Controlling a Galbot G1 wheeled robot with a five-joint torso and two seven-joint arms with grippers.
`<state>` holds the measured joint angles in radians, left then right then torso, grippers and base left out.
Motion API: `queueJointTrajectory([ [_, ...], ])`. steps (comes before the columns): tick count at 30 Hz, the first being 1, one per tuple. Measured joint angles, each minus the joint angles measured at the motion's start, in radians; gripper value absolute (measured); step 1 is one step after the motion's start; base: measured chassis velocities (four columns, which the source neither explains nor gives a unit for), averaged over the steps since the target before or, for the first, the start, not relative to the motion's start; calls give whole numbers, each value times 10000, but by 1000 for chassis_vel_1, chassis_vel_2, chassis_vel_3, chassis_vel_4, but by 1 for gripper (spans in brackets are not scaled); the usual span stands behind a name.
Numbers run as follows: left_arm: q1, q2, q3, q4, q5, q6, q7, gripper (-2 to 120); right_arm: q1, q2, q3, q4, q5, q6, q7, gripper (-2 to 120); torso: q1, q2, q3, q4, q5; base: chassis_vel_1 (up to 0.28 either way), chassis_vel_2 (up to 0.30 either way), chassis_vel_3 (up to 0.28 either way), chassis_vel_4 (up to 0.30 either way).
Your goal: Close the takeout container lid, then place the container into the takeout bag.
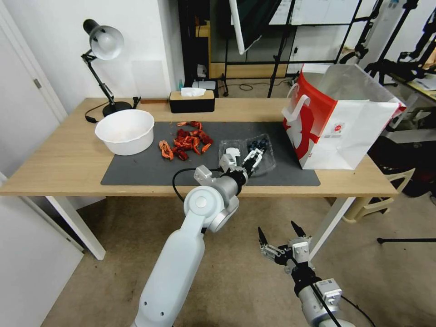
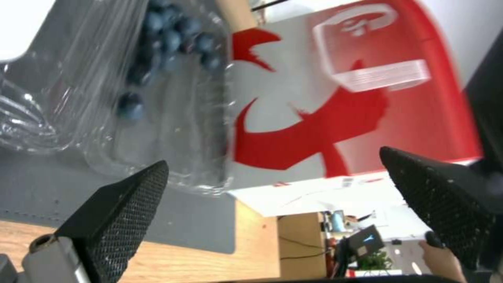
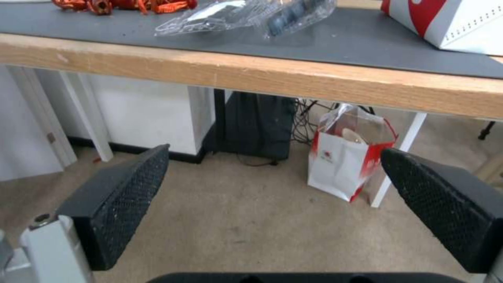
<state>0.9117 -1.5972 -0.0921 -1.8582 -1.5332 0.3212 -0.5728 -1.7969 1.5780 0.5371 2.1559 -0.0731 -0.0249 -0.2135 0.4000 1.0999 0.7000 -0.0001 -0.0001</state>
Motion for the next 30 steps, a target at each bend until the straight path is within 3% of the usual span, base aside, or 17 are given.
queueJointTrajectory([
  [7, 269, 324, -301, -663, 64, 1, 156, 100, 23, -9, -29, -38, -35, 11, -11, 100, 0, 0, 0, 1, 0, 0, 0, 0, 0],
  [8, 472, 483, -377, -905, 465, 9, 352, 100, 24, -16, -51, -35, -54, 17, -12, 100, 0, 0, 0, 1, 0, 0, 0, 0, 0],
  [13, 2074, 1398, -800, -1905, 3097, 145, 1803, 100, 36, -82, -86, 51, -158, 153, -14, 100, 0, 0, 0, 3, -4, 0, 0, 0, 0],
  [14, 2074, 1398, -800, -1905, 3097, 145, 1803, 100, 36, -82, -86, 51, -158, 153, -14, 100, 0, 0, 0, 3, -4, 0, 0, 0, 0],
  [15, 2632, 1707, -985, -2158, 4292, 64, 2462, 100, 48, -100, -90, 50, -178, 238, -14, 100, 0, 0, 0, 2, -2, 0, 0, 0, 0],
  [16, 2814, 1815, -1044, -2241, 4721, 2, 2729, 100, 51, -101, -90, 47, -179, 285, -14, 100, 0, 0, -1, 2, -3, 0, 0, 0, 0],
  [18, 3554, 2221, -1324, -2479, 6701, -491, 4080, 100, 63, -117, -91, 37, -180, 428, -17, 100, 0, 0, -1, 2, -4, 0, 0, 0, 0],
  [19, 3554, 2221, -1324, -2479, 6701, -491, 4080, 100, 63, -117, -91, 37, -180, 428, -17, 100, 0, 0, -1, 2, -4, 0, 0, 0, 0],
  [21, 4211, 2565, -1675, -2617, 8715, -1216, 5211, 100, 68, -132, -83, 43, -124, 507, -18, 100, -1, 1, -1, 3, -1, 0, 0, 0, 0],
  [22, 4211, 2565, -1675, -2617, 8715, -1216, 5211, 100, 68, -132, -83, 43, -124, 507, -18, 100, -1, 1, -1, 3, -1, 0, 0, 0, 0],
  [23, 4578, 2754, -1893, -2641, 9678, -1692, 5677, 100, 50, -130, -40, 71, -56, 563, -24, 100, 0, 1, -1, 4, 0, 0, 0, 0, 0],
  [26, 5038, 2980, -2221, -2479, 11472, -2477, 6173, 100, -100, -28, 180, 218, 124, 790, -38, 100, 0, 1, -1, -6, -3, 0, 0, 0, 0],
  [30, 5542, 2984, -2553, -2410, 12515, -2933, 6269, 100, -114, -16, 289, 296, 277, 865, -42, 100, 0, 1, -1, -1, 2, 0, 0, 0, 0],
])
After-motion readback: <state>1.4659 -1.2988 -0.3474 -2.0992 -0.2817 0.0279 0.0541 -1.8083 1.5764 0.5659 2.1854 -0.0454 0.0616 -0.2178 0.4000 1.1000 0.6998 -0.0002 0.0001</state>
